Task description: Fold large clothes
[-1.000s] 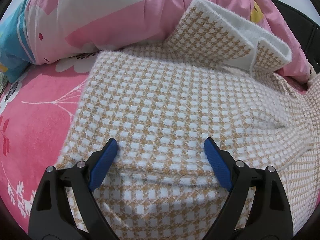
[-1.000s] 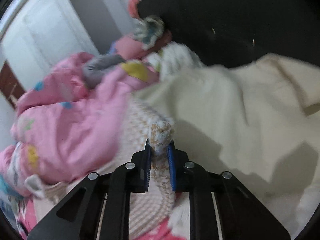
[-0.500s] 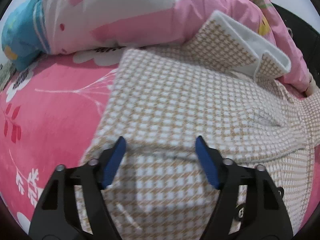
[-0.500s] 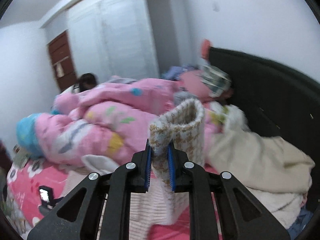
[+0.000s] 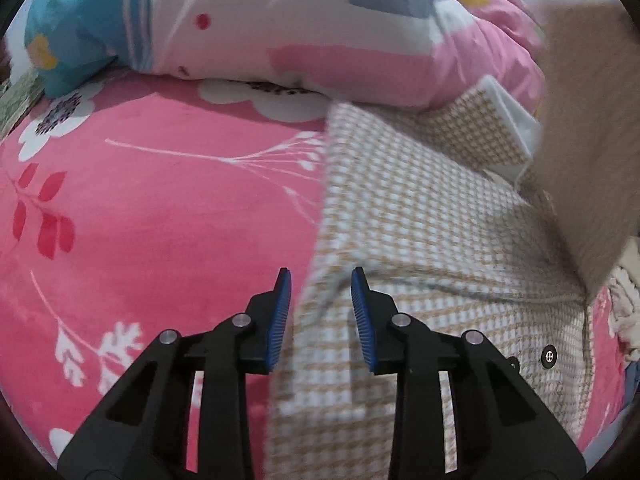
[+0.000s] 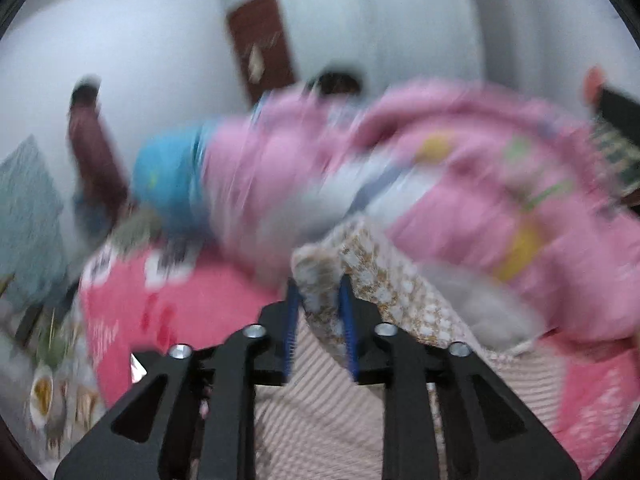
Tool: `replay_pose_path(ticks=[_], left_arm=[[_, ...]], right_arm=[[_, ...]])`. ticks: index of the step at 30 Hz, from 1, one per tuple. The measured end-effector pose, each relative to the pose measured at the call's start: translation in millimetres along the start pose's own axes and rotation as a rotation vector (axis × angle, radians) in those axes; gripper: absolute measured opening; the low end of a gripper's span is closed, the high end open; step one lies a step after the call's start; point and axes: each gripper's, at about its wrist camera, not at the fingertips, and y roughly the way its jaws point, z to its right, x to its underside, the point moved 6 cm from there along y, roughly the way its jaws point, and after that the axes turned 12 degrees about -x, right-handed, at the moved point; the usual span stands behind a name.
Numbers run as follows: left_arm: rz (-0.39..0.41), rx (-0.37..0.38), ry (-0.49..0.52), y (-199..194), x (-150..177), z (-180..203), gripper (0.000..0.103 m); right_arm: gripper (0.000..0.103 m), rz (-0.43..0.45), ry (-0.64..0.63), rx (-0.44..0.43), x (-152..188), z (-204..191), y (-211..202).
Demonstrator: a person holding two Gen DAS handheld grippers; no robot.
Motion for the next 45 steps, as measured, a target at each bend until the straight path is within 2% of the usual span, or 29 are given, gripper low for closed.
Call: replay_pose_path(ticks=[1,2,5,7,9,11,12,14,19,23,27,33,36,38,40,42,45], left_arm=[[-0.003,0.003,-0.008,-1,0,-7,0.030],[-0.004,0.007,-0.012,-2,-1,-11,0.030],[0.012,0.022,-0.006,-8,-6,-18,0.030],[0.030,0.045,0.002,-13,-14,-16,0.030],[0.029,0.093,-0.001,-13,-23,-8,0.030],[0.008,0.155,-0.015,-7,-35,6,0.030],[-0.022,0.197,-0.018,-1,-42,16,0.030],[-0.073,0.233,-0.030,14,-51,31,0.030],[-0.213,0.232,-0.048,68,-69,64,0.030],[-0.244,0.188,-0.048,92,-76,70,0.030],[-0.214,0.152,-0.011,91,-77,80,0.029],[-0.147,0.090,0.080,84,-73,102,0.011],[-0.013,0.051,0.138,56,-86,115,0.010],[0.114,0.034,0.181,28,-99,125,0.009],[0.164,0.009,0.204,20,-106,130,0.010],[0.136,-0.032,0.214,32,-105,131,0.010],[0.033,-0.121,0.226,80,-87,118,0.010]], right_arm=[[0.044,-0.044,0.015,-0.007,10,1,16],[0.044,-0.086,0.038,-0.015,22,6,31],[0.047,-0.082,0.096,-0.047,40,29,26],[0.058,-0.041,0.128,-0.040,44,52,4],[0.063,-0.006,0.164,0.003,52,87,-27],[0.064,0.011,0.215,0.055,66,130,-55],[0.065,0.012,0.240,0.076,72,147,-65],[0.065,0.008,0.304,0.123,90,188,-85],[0.065,0.002,0.387,0.163,138,246,-108],[0.065,-0.009,0.404,0.156,164,266,-109],[0.065,-0.002,0.425,0.136,174,272,-106],[0.065,0.014,0.442,0.118,180,273,-104],[0.065,0.026,0.429,0.123,178,271,-109],[0.065,0.037,0.410,0.141,175,270,-115],[0.065,0.044,0.391,0.165,173,271,-118],[0.065,0.041,0.387,0.182,174,273,-118],[0.065,0.016,0.393,0.215,181,280,-112]])
